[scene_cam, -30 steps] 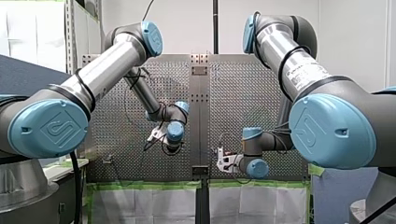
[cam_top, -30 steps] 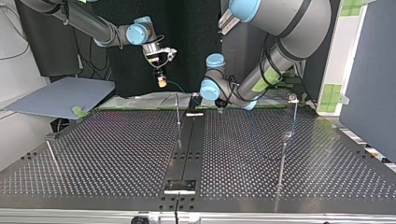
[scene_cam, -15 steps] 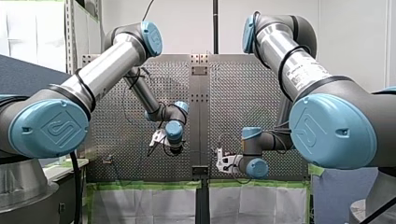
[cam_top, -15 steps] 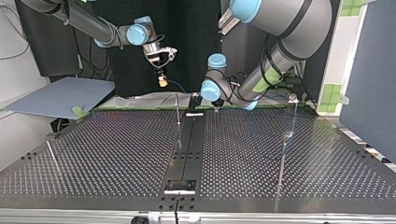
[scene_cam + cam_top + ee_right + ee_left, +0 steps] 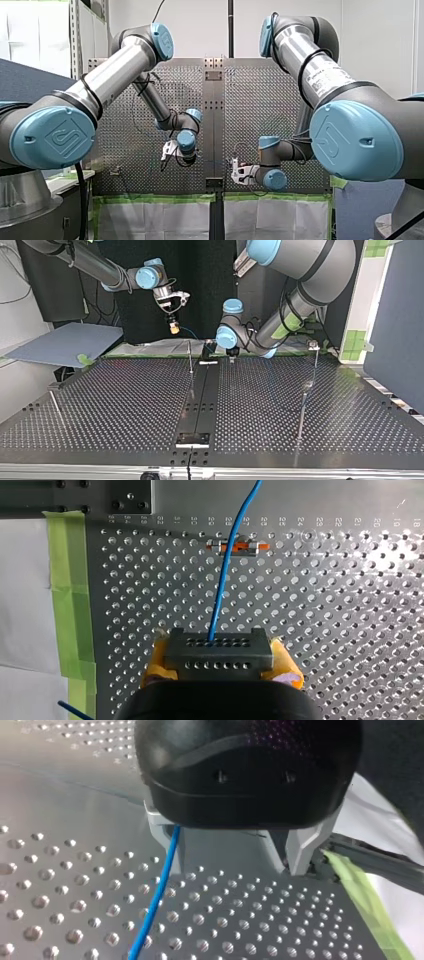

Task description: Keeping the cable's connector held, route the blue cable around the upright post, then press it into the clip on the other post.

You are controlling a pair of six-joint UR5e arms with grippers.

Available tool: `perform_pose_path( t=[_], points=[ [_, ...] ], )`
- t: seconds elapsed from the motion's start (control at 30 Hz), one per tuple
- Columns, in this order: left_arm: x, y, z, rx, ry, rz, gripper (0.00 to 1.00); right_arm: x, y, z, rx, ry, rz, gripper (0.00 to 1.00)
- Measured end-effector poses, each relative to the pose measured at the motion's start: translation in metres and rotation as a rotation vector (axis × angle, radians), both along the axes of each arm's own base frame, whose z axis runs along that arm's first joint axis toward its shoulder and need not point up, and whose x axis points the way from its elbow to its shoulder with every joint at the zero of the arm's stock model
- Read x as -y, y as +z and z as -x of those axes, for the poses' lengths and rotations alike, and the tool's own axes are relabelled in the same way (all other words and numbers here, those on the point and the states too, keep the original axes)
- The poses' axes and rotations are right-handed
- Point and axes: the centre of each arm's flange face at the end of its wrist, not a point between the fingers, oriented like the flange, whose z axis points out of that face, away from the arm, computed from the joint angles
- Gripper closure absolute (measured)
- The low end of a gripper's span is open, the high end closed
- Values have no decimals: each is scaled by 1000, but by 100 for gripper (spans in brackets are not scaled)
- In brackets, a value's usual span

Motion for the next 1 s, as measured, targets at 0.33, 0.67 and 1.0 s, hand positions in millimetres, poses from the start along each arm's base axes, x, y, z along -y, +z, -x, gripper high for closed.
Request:
perform_pose_path(
  t=[0.33, 0.67, 1.0],
  points=[
    [-4, -8, 0, -3, 64, 69, 0, -2, -1, -2, -2, 34, -6, 100],
    [-1, -45, 5, -46, 36, 104, 0, -3, -4, 3, -30, 37, -37, 100],
    [-1, -48, 2, -39, 25, 120, 0, -3, -9, 14, -86, 24, -69, 100]
  ],
)
